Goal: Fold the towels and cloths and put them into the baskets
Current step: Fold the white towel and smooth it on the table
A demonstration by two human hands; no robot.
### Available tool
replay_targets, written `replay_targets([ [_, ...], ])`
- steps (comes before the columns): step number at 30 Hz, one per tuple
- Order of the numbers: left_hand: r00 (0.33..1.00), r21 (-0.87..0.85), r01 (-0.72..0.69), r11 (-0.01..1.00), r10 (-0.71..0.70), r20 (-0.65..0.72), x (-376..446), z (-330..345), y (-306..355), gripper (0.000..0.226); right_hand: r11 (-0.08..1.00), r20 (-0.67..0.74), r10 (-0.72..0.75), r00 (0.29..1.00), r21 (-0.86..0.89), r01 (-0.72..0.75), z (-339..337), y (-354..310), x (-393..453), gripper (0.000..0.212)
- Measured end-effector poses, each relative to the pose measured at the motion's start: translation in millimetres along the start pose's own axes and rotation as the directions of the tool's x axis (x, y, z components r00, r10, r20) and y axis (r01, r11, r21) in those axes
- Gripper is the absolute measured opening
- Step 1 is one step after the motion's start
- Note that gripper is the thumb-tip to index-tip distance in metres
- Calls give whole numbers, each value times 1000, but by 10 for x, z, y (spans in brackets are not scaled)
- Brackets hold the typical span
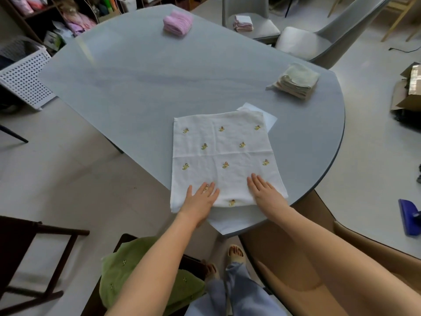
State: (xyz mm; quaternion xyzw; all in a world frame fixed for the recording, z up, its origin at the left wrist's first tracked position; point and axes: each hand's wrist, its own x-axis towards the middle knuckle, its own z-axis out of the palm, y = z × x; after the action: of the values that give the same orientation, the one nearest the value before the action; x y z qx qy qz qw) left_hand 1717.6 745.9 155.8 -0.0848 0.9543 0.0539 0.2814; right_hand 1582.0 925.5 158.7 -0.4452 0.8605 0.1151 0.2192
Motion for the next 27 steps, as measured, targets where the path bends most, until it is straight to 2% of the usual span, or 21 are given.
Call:
replay_targets([
  [3, 979, -178, -68, 982, 100, 179, -110, -70, -35, 56, 997, 119, -43, 992, 73, 34, -76, 21, -154, 67],
  [5, 948, -314, -81, 946, 170, 268, -245, -221, -34, 41, 992, 273, -58, 960, 123, 25, -228, 30, -242, 54],
  [8, 867, -404, -30, 914, 225, 444, -416, -462, -55, 32, 992, 465, -28, 885, 120, -32, -474, 38, -322, 37],
  [10, 837, -449, 23, 893, 229, 498, -442, -577, -86, 33, 993, 512, 1, 859, 101, -61, -596, 59, -328, 36],
  [12, 877, -472, 42, 881, 194, 441, -413, -689, -135, 29, 987, 481, 42, 875, 114, -109, -693, 94, -302, 36],
  [14, 946, -465, 56, 883, 102, 307, -329, -777, -221, 20, 978, 405, 52, 913, 164, -128, -790, 138, -241, 35],
  [16, 988, -406, 80, 910, -18, 154, -198, -847, -325, 20, 966, 274, 93, 957, 208, -153, -864, 195, -139, 35],
  [20, 979, -330, 163, 930, -194, -63, 140, -920, -499, 18, 944, 16, 222, 975, 245, -219, -905, 323, 208, 31],
  [23, 955, -350, 215, 912, -272, -122, 369, -961, -596, 21, 947, -67, 261, 963, 210, -242, -969, 356, 471, 26],
  [27, 947, -312, 249, 917, -298, -122, 692, -917, -685, 21, 966, -89, 235, 968, 135, -222, -969, 431, 845, 23],
])
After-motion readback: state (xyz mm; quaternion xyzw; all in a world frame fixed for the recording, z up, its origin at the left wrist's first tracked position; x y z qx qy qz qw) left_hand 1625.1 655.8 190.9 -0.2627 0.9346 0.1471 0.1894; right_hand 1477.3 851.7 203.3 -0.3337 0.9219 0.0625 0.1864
